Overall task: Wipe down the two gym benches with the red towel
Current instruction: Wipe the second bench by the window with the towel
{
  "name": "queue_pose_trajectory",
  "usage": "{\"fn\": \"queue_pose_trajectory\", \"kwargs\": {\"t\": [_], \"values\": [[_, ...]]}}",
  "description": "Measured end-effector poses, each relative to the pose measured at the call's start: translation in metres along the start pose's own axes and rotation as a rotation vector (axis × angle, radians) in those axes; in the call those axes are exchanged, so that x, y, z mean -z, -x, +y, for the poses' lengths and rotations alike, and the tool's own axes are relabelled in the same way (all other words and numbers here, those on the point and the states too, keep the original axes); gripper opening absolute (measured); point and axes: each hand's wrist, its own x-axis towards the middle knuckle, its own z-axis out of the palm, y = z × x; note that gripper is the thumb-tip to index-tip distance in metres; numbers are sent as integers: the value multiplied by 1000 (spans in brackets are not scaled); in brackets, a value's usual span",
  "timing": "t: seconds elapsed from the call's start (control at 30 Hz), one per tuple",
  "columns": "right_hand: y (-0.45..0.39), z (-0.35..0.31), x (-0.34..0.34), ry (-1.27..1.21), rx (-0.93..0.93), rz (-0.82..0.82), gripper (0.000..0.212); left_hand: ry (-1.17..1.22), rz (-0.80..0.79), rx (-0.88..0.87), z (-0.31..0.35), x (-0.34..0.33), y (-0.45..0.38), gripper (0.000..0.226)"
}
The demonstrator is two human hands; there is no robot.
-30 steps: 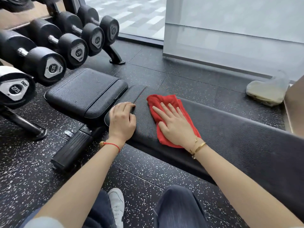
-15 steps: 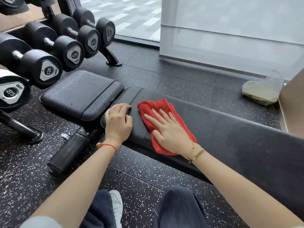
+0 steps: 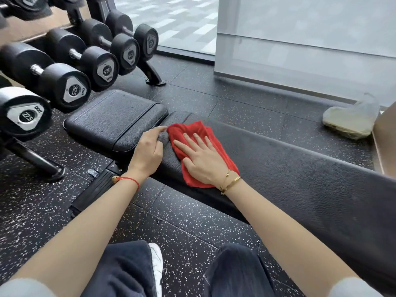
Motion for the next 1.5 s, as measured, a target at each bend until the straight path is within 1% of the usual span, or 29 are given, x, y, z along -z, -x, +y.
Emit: {"fn": "queue_pose_trajectory", "kwargs": {"t": [0.13, 0.2, 0.27, 0.33, 0.4, 0.43, 0.5, 0.6, 0.73, 0.8, 0.9, 0.97, 1.0, 1.1, 1.2, 1.27, 1.33, 1.4, 1.47, 1.5], "values": [[35, 0, -3, -24, 150, 8, 59, -76, -22, -52, -5, 2, 7, 50], [47, 17, 0, -43, 151, 1, 59, -109, -26, -87, -3, -1, 9, 46], [41, 39, 5, -60, 53, -3, 58, -116, -26, -103, -3, -1, 10, 45], [17, 51, 13, -58, -89, 1, 56, -95, -25, -86, -5, 1, 11, 45], [-12, 44, 14, -36, -168, 6, 55, -70, -19, -56, -7, 1, 12, 43], [-24, 33, 11, -29, -168, 3, 54, -61, -15, -45, -8, 1, 12, 44], [-38, 6, 2, -22, -108, -3, 55, -52, -6, -34, -7, -1, 12, 46], [-28, -17, -7, -8, 0, 6, 56, -43, 24, -13, -4, -4, 10, 46], [14, 8, -7, -32, 39, 54, 58, -100, 27, -29, 2, -5, 10, 44], [25, 35, -1, -43, -26, 67, 57, -170, 8, -53, 5, -6, 9, 42], [13, 68, 12, -39, -227, 67, 55, -286, -29, -74, 9, -9, 10, 43], [1, 72, 16, -14, -317, 69, 55, -319, -35, -78, 13, -11, 11, 43], [-1, 68, 15, -8, -325, 71, 56, -321, -36, -84, 16, -12, 11, 42], [23, 54, 9, -14, -234, 69, 57, -324, -44, -157, 28, -20, 10, 36], [74, 45, 6, 11, -104, 62, 61, -301, -55, -206, 46, -31, 8, 35], [100, 54, 7, -6, -97, 60, 61, -279, -66, -213, 55, -38, 8, 36], [111, 78, 13, -6, -187, 77, 59, -269, -82, -213, 61, -47, 9, 36], [105, 106, 23, 10, -364, 93, 57, -279, -97, -206, 64, -54, 12, 35], [87, 119, 31, 26, -519, 96, 57, -275, -83, -191, 64, -58, 13, 35], [76, 117, 32, 37, -551, 96, 57, -268, -71, -183, 64, -58, 12, 36]]}}
